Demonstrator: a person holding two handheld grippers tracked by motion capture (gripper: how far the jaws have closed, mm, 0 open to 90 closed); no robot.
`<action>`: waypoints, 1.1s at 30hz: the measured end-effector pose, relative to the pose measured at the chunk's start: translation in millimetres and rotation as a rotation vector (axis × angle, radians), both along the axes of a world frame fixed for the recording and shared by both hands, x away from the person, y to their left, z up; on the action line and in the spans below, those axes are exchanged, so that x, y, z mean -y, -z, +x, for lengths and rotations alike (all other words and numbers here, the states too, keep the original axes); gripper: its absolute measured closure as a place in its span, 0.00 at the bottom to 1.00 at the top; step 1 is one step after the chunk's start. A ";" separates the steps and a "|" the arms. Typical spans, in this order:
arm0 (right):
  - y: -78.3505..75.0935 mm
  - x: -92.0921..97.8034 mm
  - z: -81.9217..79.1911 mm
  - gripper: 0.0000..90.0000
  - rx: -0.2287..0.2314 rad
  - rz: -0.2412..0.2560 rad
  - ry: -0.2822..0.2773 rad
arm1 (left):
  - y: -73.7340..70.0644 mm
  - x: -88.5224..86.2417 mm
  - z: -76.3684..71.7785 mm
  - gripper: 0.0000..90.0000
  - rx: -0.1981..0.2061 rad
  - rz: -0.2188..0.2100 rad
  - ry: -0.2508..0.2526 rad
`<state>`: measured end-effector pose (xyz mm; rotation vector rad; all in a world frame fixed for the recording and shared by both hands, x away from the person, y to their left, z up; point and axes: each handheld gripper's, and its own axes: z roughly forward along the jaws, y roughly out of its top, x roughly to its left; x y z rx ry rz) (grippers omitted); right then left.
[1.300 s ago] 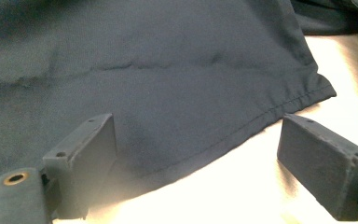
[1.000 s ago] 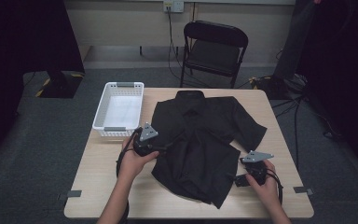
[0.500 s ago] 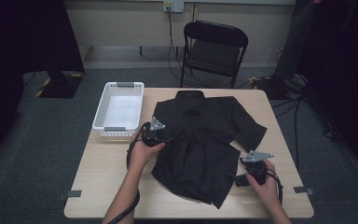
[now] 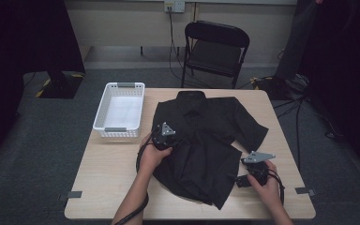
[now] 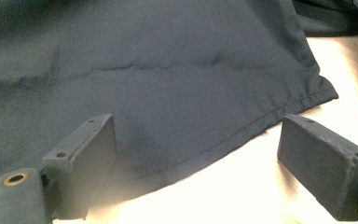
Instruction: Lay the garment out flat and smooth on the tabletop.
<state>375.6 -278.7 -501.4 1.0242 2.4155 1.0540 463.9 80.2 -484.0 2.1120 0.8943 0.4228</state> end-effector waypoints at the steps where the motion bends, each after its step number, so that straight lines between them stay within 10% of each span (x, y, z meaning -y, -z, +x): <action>1: 0.0 0.0 0.0 0.12 0.000 0.000 0.000 | -1.4 -1.4 -0.1 0.90 -0.002 -0.008 -0.001; 16: 0.0 0.0 0.0 0.12 0.001 -0.001 -0.002 | -42.0 -24.8 -9.1 0.98 0.098 -0.141 -0.076; 33: 0.0 0.0 0.0 0.12 0.000 -0.001 -0.002 | -80.5 -81.4 -13.2 0.98 0.168 -0.182 -0.201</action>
